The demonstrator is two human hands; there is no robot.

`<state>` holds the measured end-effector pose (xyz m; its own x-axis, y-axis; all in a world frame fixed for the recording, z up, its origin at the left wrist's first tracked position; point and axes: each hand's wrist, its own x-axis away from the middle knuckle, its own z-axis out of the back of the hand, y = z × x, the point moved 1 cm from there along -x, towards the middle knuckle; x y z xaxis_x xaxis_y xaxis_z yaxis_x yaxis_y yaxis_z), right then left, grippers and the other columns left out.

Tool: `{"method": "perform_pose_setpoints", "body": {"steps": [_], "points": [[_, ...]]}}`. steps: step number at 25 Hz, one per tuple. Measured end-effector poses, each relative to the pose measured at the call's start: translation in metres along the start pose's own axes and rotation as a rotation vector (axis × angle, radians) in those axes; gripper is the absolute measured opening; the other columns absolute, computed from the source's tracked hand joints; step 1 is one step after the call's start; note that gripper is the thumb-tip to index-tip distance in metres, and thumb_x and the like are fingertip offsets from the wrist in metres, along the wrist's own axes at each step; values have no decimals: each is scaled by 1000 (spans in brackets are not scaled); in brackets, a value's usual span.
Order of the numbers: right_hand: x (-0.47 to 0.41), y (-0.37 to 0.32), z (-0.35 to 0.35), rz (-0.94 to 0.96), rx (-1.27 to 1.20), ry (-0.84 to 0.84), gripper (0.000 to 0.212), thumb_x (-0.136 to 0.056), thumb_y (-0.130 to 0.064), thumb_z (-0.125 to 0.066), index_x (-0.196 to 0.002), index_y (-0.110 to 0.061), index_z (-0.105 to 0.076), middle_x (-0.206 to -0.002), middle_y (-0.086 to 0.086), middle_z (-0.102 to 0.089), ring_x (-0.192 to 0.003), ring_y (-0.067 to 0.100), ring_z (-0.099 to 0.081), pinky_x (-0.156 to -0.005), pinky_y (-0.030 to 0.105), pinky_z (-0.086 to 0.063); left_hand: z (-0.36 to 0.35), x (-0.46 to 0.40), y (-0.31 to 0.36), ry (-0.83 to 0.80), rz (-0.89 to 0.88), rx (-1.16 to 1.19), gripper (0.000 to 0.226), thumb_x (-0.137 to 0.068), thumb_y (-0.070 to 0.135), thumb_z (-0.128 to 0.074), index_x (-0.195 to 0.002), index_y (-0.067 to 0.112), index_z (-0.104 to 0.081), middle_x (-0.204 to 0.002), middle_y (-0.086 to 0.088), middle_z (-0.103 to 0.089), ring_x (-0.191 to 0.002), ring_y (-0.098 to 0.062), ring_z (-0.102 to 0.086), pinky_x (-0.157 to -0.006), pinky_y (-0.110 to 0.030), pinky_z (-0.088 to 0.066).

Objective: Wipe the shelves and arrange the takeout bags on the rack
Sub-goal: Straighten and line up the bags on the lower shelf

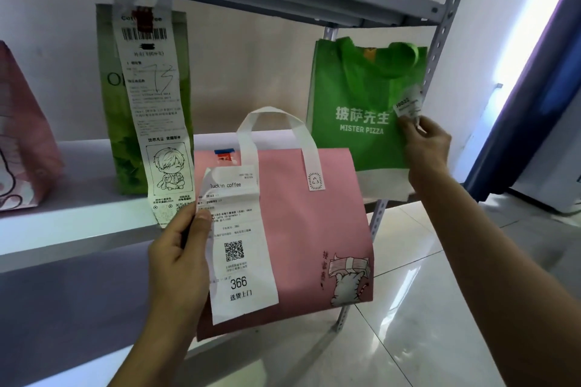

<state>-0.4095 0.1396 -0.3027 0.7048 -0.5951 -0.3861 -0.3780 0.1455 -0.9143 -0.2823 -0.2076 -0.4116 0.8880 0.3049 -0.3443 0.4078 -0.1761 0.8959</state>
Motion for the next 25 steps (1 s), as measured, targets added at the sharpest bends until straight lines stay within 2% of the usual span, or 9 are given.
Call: {"method": "perform_pose_setpoints", "body": {"steps": [2, 4, 8, 10, 15, 19, 21, 23, 25], "points": [[8, -3, 28, 19, -16, 33, 32, -94, -28, -69, -121, -11, -69, -101, -3, -74, -82, 5, -71, -76, 24, -61, -1, -4, 10, -25, -14, -7, 25, -103, 25, -52, -105, 35, -74, -107, 5, -77, -101, -21, -73, -89, -49, -56], [18, -6, 53, 28, -24, 59, 31, -95, -27, -69, -121, -11, -68, -98, -6, -73, -86, 6, -71, -79, 27, -61, -3, -7, 21, -59, -57, -30, 27, -103, 23, -51, -102, 37, -74, -103, 6, -77, -97, -20, -74, -84, -47, -58], [32, -10, 95, 42, -18, 80, 33, -96, -23, -67, -124, -6, -66, -101, 0, -71, -89, 13, -69, -82, 31, -60, -11, -19, 48, -87, -161, -18, 29, -102, 24, -50, -96, 41, -74, -98, 11, -77, -89, -9, -74, -68, -23, -59], [40, -8, 111, 25, -9, 84, 32, -97, -24, -65, -124, -7, -65, -100, 0, -71, -88, 13, -68, -82, 32, -58, -20, -27, 62, -101, -199, -18, 32, -104, 23, -50, -93, 42, -73, -95, 14, -76, -88, -5, -73, -68, -19, -58], [55, 8, 151, -5, 10, 159, 32, -97, -30, -64, -125, -13, -65, -101, -4, -69, -90, 12, -66, -78, 30, -55, -45, -49, 80, -108, -236, -35, 32, -104, 21, -49, -88, 37, -71, -89, 11, -76, -86, -11, -72, -75, -35, -59], [64, 31, 184, -28, 77, 136, 27, -95, -30, -67, -119, -17, -67, -97, -2, -70, -84, 15, -65, -64, 21, -58, -54, -65, 81, -116, -232, -17, 31, -103, 26, -50, -82, 39, -70, -86, 11, -75, -82, -11, -73, -69, -30, -59], [76, 49, 191, -86, 108, 94, 20, -95, -28, -67, -114, -21, -68, -95, -1, -70, -79, 14, -65, -56, 17, -57, -65, -72, 73, -122, -251, -43, 25, -102, 28, -50, -88, 36, -69, -87, 11, -75, -82, -12, -72, -68, -29, -60], [95, 72, 192, -162, 128, 75, 17, -94, -26, -67, -110, -23, -68, -95, 2, -70, -76, 14, -65, -59, 25, -59, -80, -78, 60, -102, -263, -83, 20, -104, 28, -49, -97, 28, -68, -86, 13, -74, -81, -9, -71, -68, -29, -60], [115, 91, 187, -220, 135, 61, 8, -89, -31, -69, -97, -29, -68, -93, 1, -70, -77, 18, -65, -71, 36, -57, -94, -87, 50, -61, -269, -110, 19, -105, 28, -48, -105, 23, -67, -89, 11, -73, -83, -10, -71, -71, -33, -60]]}}
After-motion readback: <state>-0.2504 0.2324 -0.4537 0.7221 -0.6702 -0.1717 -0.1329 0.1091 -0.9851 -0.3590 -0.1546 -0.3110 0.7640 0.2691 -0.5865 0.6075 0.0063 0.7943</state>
